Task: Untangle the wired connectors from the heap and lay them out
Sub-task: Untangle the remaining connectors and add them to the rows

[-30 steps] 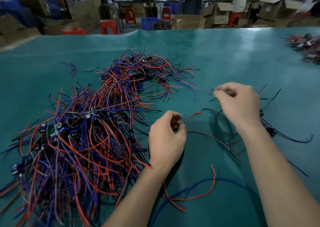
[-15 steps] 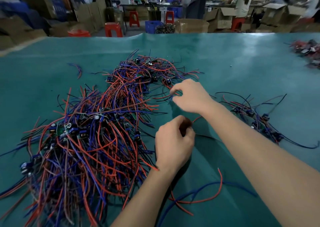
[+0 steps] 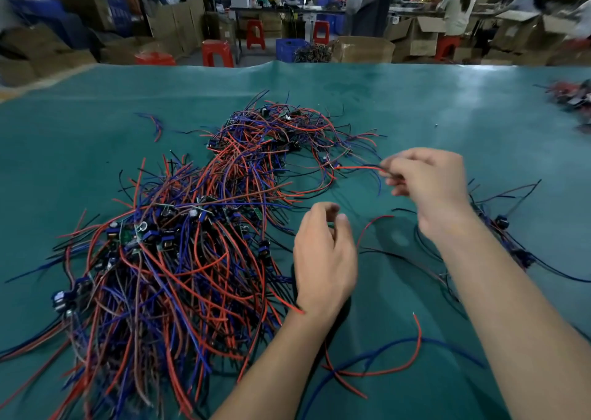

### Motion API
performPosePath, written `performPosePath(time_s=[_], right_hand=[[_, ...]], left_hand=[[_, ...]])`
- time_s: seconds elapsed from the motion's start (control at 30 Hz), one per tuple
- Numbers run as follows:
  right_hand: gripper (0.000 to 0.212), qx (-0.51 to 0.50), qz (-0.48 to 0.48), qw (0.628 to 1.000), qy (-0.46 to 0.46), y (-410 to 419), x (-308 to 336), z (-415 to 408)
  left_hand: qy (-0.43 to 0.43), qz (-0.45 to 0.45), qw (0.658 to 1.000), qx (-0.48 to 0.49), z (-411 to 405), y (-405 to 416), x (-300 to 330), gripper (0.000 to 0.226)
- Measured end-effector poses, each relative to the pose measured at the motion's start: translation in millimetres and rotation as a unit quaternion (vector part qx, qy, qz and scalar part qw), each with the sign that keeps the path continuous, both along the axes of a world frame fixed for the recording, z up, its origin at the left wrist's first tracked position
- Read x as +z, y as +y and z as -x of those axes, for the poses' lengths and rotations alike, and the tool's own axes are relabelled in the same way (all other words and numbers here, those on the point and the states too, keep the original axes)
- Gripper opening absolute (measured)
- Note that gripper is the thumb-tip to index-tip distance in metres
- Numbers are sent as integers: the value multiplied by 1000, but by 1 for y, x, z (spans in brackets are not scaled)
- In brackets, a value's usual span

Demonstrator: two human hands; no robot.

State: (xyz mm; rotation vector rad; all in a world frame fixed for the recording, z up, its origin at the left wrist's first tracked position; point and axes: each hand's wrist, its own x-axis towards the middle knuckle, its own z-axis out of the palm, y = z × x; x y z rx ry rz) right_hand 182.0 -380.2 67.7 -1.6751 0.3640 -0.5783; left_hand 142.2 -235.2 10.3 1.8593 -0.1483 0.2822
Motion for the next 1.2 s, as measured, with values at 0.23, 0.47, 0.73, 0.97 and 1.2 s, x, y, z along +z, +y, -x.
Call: performPosePath(time_s=[0.23, 0.47, 0.73, 0.97, 1.2], right_hand=[[29, 279, -4, 960, 21, -6, -7, 56], [7, 304, 93, 940, 124, -7, -21, 51], [18, 158, -188, 966, 81, 15, -29, 39], [22, 219, -267, 937, 50, 24, -29, 41], [33, 249, -256, 933, 48, 13, -29, 42]], left_hand=[[49, 92, 994, -2, 4, 1, 1, 41], [26, 45, 998, -29, -1, 0, -2, 25], [45, 110, 987, -106, 4, -1, 0, 23], [1, 51, 995, -86, 4, -1, -2, 34], [5, 32, 997, -74, 2, -2, -3, 16]])
